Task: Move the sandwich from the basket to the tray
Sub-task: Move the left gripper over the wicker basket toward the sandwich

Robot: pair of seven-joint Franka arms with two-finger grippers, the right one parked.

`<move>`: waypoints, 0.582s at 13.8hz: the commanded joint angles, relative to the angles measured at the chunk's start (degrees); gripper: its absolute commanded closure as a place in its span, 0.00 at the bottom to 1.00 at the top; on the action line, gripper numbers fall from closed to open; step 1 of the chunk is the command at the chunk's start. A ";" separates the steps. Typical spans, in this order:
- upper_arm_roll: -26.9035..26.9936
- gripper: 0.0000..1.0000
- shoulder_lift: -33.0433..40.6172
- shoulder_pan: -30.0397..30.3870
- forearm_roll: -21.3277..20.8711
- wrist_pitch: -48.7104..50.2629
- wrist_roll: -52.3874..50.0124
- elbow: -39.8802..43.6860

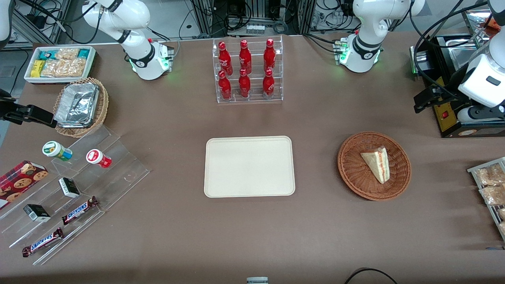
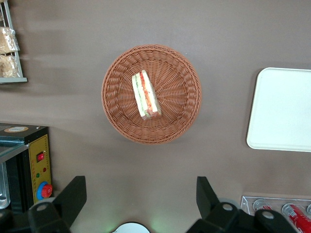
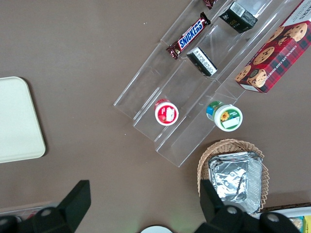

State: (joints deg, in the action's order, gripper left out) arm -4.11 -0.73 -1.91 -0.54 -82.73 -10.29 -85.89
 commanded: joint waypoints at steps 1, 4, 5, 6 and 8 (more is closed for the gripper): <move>0.50 0.00 0.90 -0.12 0.19 1.25 -0.08 0.20; 0.59 0.00 0.64 -0.11 -0.08 -0.58 -0.08 -4.88; 1.63 0.00 0.99 -0.03 -0.08 -3.46 -0.43 -8.47; 1.91 0.00 1.86 -0.03 -0.34 -6.63 -1.65 -12.42; 2.00 0.00 2.49 -0.03 -1.31 -12.69 -6.12 -18.76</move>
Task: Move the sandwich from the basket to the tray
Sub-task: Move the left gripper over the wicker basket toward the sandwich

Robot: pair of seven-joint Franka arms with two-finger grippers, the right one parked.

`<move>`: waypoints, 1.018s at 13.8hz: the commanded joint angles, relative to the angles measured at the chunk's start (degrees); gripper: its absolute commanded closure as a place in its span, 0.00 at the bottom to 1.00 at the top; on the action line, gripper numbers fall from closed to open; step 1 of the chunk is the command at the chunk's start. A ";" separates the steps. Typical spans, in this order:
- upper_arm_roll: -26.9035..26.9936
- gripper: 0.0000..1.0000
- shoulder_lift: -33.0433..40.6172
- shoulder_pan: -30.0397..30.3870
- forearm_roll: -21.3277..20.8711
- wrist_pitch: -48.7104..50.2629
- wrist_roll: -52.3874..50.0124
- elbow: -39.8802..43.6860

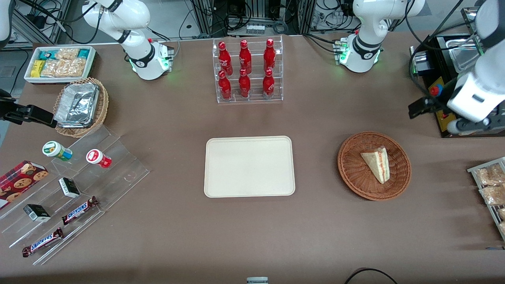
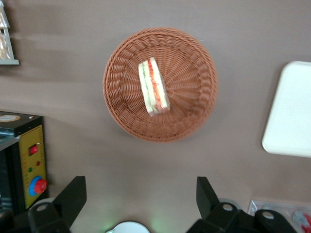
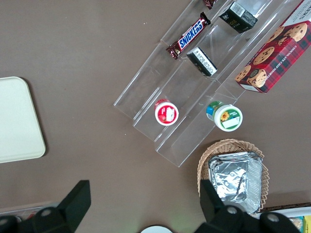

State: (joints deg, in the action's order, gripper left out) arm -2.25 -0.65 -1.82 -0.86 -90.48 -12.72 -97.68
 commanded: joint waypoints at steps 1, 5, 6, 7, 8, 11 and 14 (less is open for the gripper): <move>0.05 0.00 2.41 -0.12 -0.98 -8.02 -5.89 -9.53; -0.04 0.00 1.62 -0.21 -0.98 -19.89 -16.96 -18.15; -0.04 0.00 1.18 -0.21 -0.98 -22.17 -18.81 -19.73; -0.04 0.00 0.66 -0.29 -1.07 -24.20 -20.40 -20.88; -0.04 0.00 -0.13 -0.38 -1.07 -25.96 -21.20 -21.93; -0.13 0.00 -2.77 -0.47 -1.07 -32.11 -21.29 -25.19; -0.13 0.00 -6.02 -0.47 -1.33 -35.19 -20.68 -25.46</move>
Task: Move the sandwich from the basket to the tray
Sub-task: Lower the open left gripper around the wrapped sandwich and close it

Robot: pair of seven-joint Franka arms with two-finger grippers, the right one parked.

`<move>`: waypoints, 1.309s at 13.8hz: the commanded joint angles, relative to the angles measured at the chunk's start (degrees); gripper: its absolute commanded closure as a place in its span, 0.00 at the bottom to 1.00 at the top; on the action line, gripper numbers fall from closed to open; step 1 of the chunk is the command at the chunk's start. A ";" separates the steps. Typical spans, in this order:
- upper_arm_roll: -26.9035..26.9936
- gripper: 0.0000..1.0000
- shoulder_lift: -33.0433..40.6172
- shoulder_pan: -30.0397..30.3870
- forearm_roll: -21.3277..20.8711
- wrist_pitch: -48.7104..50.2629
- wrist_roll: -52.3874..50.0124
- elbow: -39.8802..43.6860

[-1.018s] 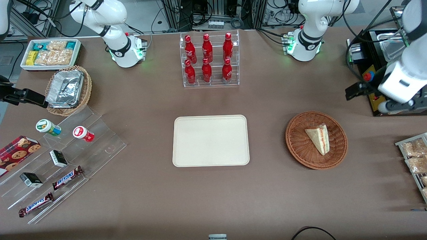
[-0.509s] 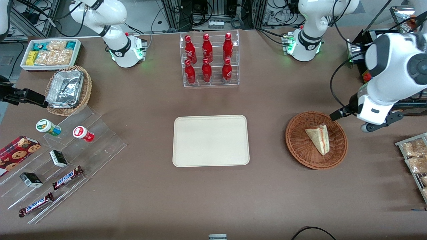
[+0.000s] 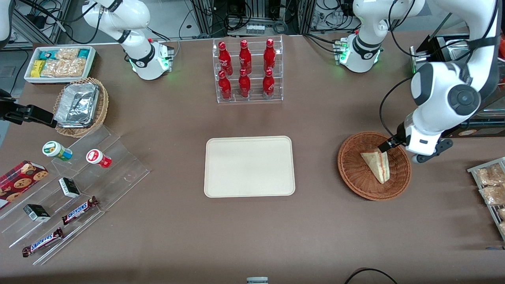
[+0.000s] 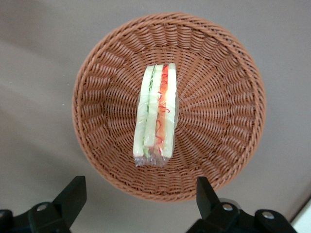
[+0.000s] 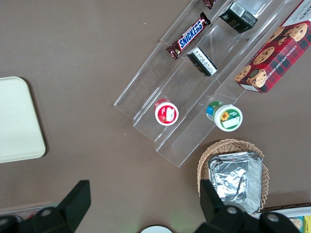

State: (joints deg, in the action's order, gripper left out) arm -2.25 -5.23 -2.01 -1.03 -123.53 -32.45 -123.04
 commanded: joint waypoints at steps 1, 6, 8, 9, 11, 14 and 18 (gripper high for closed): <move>-0.13 0.00 -2.14 -0.28 -1.17 -2.85 -0.51 -0.18; -0.21 0.00 -5.83 -0.28 -1.17 -7.24 -0.16 -0.27; -0.21 0.00 -7.59 -0.02 -1.17 -9.09 -0.16 -0.36; -0.21 0.00 -8.56 0.07 -1.17 -10.06 -0.16 -0.36; -0.21 0.00 -9.97 0.16 -1.17 -12.16 -0.16 -1.06; -0.21 0.35 -11.20 0.16 -1.17 -16.12 -0.25 -3.34; -0.13 1.00 -10.94 0.25 -1.17 -14.99 -0.07 -3.79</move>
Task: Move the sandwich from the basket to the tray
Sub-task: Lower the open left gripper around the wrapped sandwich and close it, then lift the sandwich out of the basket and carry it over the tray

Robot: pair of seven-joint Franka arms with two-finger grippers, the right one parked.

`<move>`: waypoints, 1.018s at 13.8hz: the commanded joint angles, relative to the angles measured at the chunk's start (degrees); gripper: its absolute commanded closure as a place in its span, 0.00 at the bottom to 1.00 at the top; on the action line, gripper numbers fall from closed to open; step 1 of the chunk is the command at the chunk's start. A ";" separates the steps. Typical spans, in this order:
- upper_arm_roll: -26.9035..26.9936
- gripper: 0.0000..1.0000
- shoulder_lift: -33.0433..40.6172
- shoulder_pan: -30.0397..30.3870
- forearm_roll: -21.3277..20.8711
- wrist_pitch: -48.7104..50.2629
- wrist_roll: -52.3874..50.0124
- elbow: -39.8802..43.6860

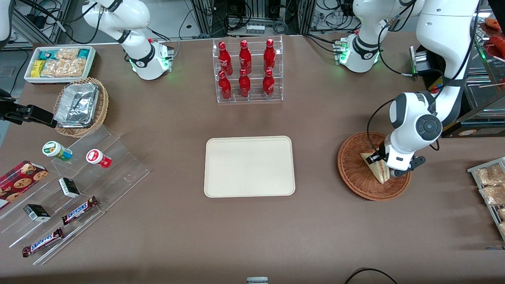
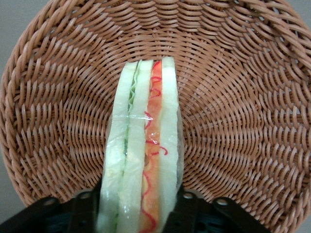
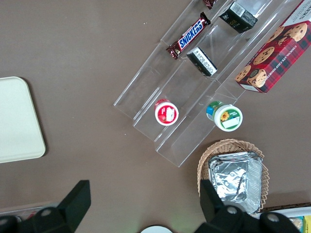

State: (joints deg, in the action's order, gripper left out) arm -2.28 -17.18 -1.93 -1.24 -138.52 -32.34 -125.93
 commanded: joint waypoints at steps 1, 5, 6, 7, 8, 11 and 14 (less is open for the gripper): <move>-0.09 1.00 1.27 0.17 -1.05 0.61 -0.09 -0.81; 0.35 1.00 3.73 -0.01 -1.93 8.06 1.40 2.60; 0.26 1.00 3.91 -0.09 -2.28 11.48 1.49 4.45; 0.17 1.00 4.09 -0.44 -2.45 13.95 1.40 6.12; -0.09 1.00 4.87 -0.79 -2.54 15.89 1.49 6.83; -2.11 1.00 6.72 -2.98 -2.54 18.62 2.80 6.66; -2.81 1.00 8.21 -9.82 -2.46 20.48 2.72 7.18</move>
State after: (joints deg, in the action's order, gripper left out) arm -5.17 -10.64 -7.46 -3.15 -119.84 -29.80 -119.04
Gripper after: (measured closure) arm 0.815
